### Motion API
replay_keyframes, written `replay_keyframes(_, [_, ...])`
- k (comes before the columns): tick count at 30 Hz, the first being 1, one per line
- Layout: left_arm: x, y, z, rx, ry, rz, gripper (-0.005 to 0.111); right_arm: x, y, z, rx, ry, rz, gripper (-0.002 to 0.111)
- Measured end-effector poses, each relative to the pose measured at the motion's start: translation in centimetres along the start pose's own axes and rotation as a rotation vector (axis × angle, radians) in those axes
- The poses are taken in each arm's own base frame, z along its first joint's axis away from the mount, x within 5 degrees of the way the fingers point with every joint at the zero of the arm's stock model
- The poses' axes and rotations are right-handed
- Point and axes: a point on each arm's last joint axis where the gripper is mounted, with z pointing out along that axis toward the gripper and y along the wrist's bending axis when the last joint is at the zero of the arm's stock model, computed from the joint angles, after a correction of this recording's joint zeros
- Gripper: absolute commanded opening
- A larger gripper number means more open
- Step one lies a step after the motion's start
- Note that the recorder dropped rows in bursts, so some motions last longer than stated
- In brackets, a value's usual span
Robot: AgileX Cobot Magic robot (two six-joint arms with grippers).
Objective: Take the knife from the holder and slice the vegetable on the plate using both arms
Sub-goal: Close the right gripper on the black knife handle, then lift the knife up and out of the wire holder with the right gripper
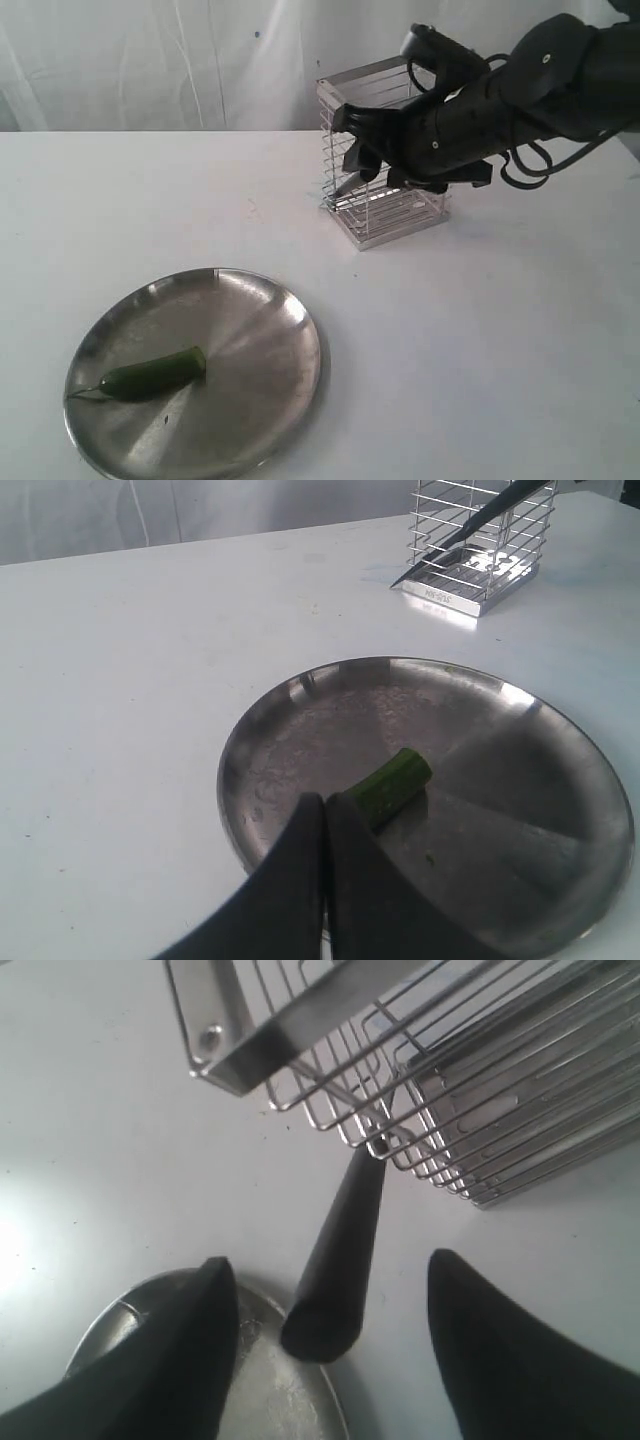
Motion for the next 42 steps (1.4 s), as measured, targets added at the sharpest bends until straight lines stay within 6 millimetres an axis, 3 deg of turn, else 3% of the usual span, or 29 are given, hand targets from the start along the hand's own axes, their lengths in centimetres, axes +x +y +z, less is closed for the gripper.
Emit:
replay_keyframes(8, [0.0,0.0,0.0,0.0,0.0,0.0,0.0,0.3,-0.5,1.1,0.013,0.022,0.006,0.046])
replay_keyframes(16, [0.0,0.0,0.0,0.0,0.0,0.0,0.0,0.1,-0.5,1.1,0.015,-0.006,-0.016,0.022])
replay_keyframes(28, [0.0,0.0,0.0,0.0,0.0,0.0,0.0,-0.3,-0.4,1.1,0.016,-0.032,-0.147,0.001])
replay_keyframes(35, [0.0,0.0,0.0,0.0,0.0,0.0,0.0,-1.5,0.5,0.4,0.001,-0.062,-0.396,0.0])
replay_keyframes(42, [0.0,0.0,0.0,0.0,0.0,0.0,0.0,-3.5,2.3,-1.8,-0.023,-0.143,-0.578,0.0])
